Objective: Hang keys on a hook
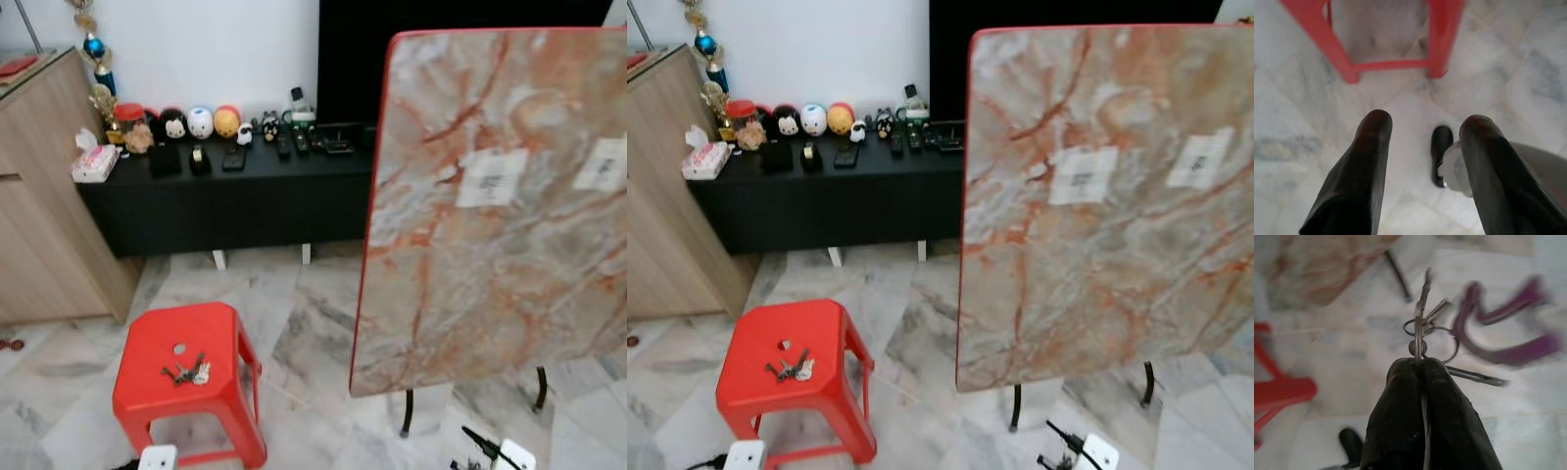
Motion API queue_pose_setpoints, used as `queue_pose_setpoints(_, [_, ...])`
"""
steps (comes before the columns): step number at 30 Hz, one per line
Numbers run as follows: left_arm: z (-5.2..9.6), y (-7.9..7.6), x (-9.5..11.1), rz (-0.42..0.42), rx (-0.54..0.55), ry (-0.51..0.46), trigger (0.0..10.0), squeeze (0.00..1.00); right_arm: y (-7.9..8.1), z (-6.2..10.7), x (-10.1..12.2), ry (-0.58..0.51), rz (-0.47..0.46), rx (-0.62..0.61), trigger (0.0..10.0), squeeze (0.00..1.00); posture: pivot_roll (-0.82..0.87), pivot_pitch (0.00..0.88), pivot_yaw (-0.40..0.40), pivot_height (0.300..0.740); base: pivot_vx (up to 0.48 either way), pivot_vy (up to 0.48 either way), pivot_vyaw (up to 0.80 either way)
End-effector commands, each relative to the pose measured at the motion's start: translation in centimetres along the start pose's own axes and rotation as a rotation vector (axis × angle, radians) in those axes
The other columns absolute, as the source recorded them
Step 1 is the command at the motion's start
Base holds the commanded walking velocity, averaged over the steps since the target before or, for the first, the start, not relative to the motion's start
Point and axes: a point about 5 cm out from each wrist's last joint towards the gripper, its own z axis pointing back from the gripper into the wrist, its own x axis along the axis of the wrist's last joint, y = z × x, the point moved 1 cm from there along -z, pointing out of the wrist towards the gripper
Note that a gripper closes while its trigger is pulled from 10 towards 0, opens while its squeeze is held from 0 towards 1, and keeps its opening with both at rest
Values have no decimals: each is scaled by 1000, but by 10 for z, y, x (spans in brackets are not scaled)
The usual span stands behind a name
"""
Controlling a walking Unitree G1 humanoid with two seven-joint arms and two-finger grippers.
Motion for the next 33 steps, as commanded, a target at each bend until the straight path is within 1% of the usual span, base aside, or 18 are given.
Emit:
queue_pose_setpoints(1, [0, -5, -4, 3, -11, 19, 10000, 0, -3, 0, 4, -16, -4, -7, 10000, 0, 86, 5, -46, 740, 289, 0, 0])
queue_pose_setpoints(3, [0, -5, -4, 2, -12, 20, 10000, 0, -3, 0, 4, -18, -8, -10, 10000, 0, 86, 5, -45, 740, 285, 0, 0])
queue_pose_setpoints(6, [0, -5, -4, 2, -14, 19, 10000, 0, -3, 0, 5, -31, -42, -18, 10000, 0, 86, 7, -45, 740, 284, 0, 0])
queue_pose_setpoints(10, [0, -5, -4, 2, -14, 19, 10000, 0, -3, 0, 5, -44, -50, -31, 10000, 0, 86, 8, -45, 740, 280, 0, 0])
queue_pose_setpoints(11, [0, -5, -4, 1, -15, 20, 10000, 0, -4, 0, 6, -57, -60, -46, 10000, 0, 87, 8, -44, 740, 277, 0, 0])
queue_pose_setpoints(12, [0, -5, -4, 0, -15, 20, 10000, 0, -5, 1, 6, -69, -97, -66, 10000, 0, 86, 9, -43, 740, 247, 0, 0])
queue_pose_setpoints(13, [0, -5, -4, 0, -15, 20, 10000, 0, -5, 1, 6, -69, -97, -66, 10000, 0, 86, 9, -43, 740, 247, 0, 0])
queue_pose_setpoints(14, [0, -5, -4, 0, -15, 21, 10000, 0, -5, 1, 7, -78, -109, -69, 10000, 0, 85, 12, -43, 740, 0, 0, 0])
queue_pose_setpoints(21, [0, -5, -4, 1, -16, 24, 10000, 0, -6, 1, 9, -106, -110, -71, 10000, 0, 82, 15, -44, 740, 0, 0, 0])
queue_pose_setpoints(23, [0, -5, -4, 2, -16, 24, 10000, 0, -6, 2, 10, -130, -172, -91, 10000, 0, 79, 22, -40, 740, 0, 0, 0])
queue_pose_setpoints(27, [0, -4, -4, -4, -14, 22, 10000, 0, -8, 3, 17, -196, -122, -108, 10000, 0, 75, 26, -39, 740, 0, 0, 0])
queue_pose_setpoints(28, [0, -4, -4, -3, -13, 22, 10000, 0, -12, 5, 23, -257, -42, -161, 10000, 0, 75, 26, -40, 740, 0, 0, 0])
queue_pose_setpoints(29, [0, -4, -4, -2, -12, 22, 10000, 0, -13, 6, 26, -285, -11, -186, 10000, 0, 75, 26, -40, 740, 0, 0, 0])
queue_pose_setpoints(30, [0, -4, -4, -2, -12, 22, 10000, 0, -14, 8, 30, -332, -13, -206, 10000, 0, 77, 26, -39, 740, 0, 0, 0])
queue_pose_setpoints(32, [0, -4, -4, -1, -12, 22, 10000, 0, -14, 9, 31, -350, -30, -207, 10000, 0, 75, 26, -39, 740, 0, 0, 0])
queue_pose_setpoints(33, [0, -4, -4, -2, -12, 23, 10000, 0, -8, 10, 84, -486, 15, -219, 10000, 0, 70, 25, -38, 740, 0, 0, 0])
